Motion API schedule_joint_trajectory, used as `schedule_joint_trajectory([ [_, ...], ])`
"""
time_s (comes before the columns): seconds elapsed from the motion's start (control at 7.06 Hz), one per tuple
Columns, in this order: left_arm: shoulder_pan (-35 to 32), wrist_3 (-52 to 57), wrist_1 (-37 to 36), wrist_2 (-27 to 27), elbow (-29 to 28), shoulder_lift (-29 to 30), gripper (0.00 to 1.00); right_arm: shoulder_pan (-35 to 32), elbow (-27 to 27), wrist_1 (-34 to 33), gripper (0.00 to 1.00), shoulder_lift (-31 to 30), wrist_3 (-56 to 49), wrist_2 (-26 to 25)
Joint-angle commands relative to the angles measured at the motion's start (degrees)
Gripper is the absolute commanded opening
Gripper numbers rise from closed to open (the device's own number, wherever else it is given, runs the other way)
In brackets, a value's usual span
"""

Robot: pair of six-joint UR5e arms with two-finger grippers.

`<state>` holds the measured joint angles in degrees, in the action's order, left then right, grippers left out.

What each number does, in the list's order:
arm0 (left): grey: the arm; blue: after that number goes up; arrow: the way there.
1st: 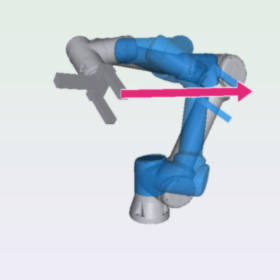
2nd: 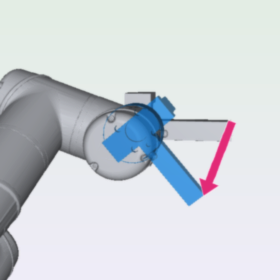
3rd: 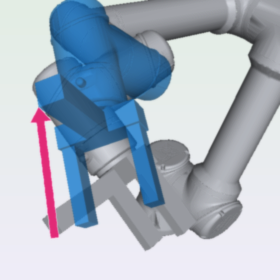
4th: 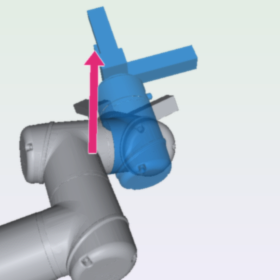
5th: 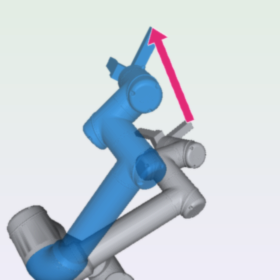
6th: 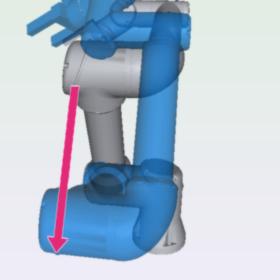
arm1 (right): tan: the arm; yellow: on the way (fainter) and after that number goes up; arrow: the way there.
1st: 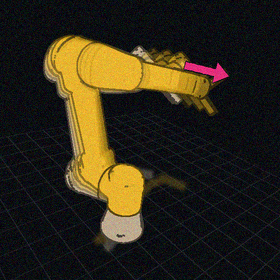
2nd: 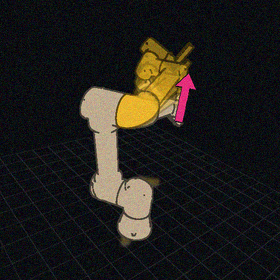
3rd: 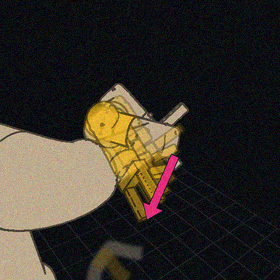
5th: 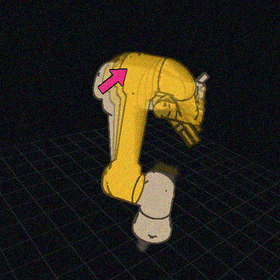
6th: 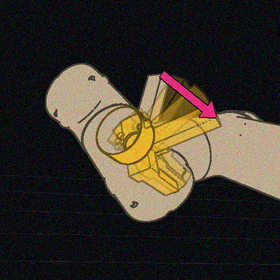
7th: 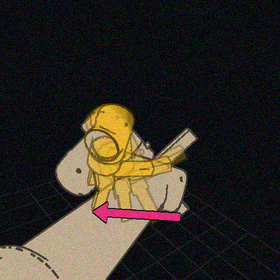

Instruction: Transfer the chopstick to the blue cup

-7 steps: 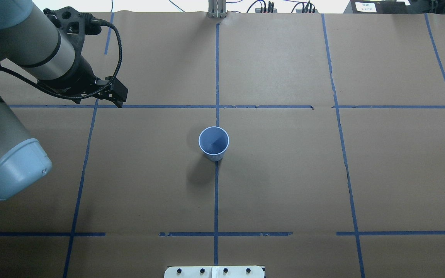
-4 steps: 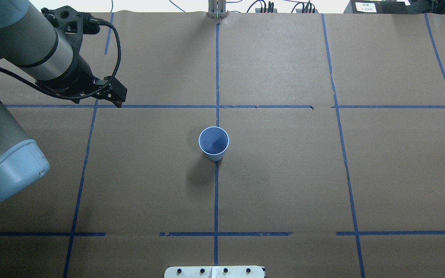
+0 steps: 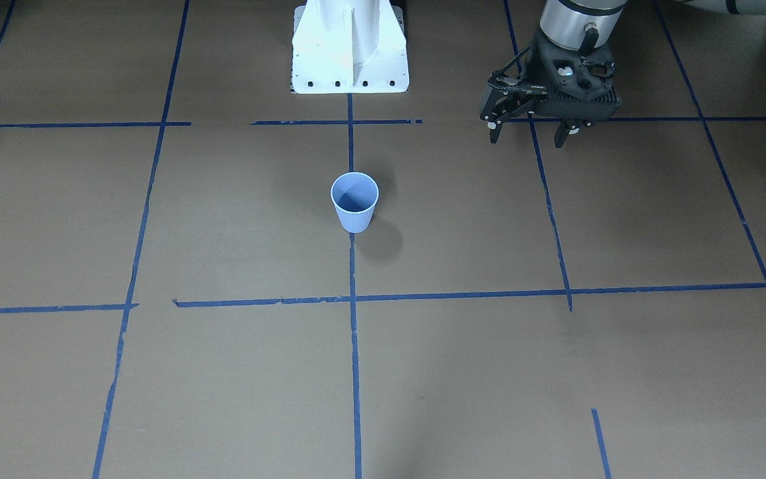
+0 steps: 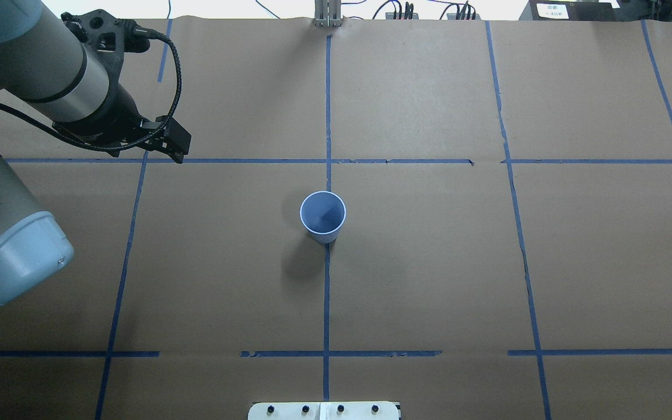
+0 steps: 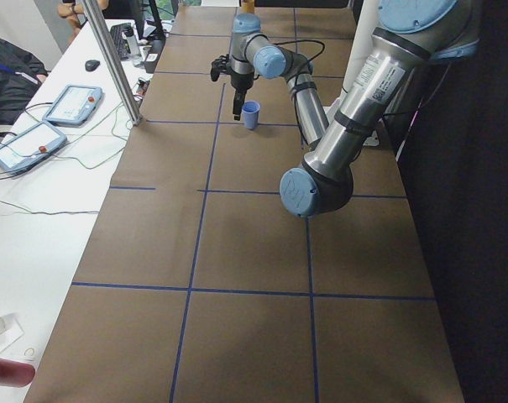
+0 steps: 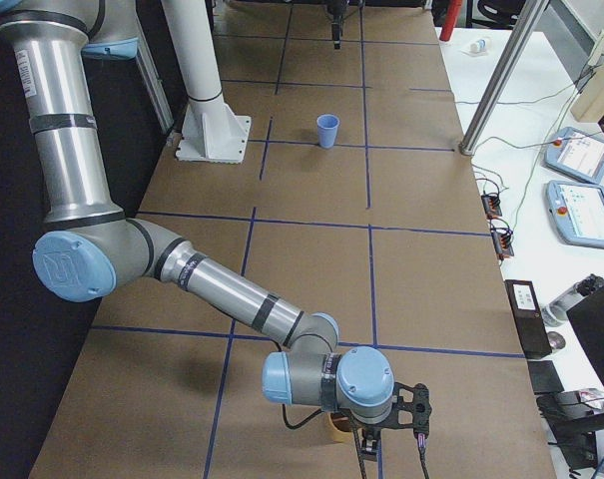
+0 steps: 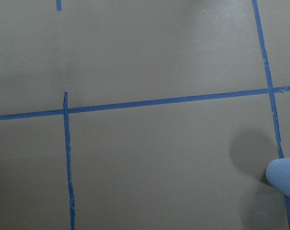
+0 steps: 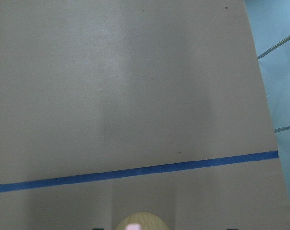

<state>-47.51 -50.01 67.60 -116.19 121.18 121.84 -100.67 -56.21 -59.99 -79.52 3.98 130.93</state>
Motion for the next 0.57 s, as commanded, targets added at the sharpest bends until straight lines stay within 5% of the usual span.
schedule_joint_trajectory([
  [0.0,0.0,0.0,0.0,0.0,0.1,0.0,1.00,0.6,0.0,0.1,0.84,0.2,0.2,-0.1],
  [0.14,0.0,0.0,0.0,0.0,0.1,0.0,1.00,0.7,-0.2,0.1,0.59,0.2,0.2,-0.1],
  [0.28,0.0,-0.1,0.0,0.0,0.1,-0.1,1.00,0.7,-0.6,0.2,0.19,0.2,0.2,-0.1],
  [0.42,0.0,-0.1,0.0,0.0,0.2,0.0,1.00,0.8,-1.1,0.0,0.02,0.8,0.2,0.0],
])
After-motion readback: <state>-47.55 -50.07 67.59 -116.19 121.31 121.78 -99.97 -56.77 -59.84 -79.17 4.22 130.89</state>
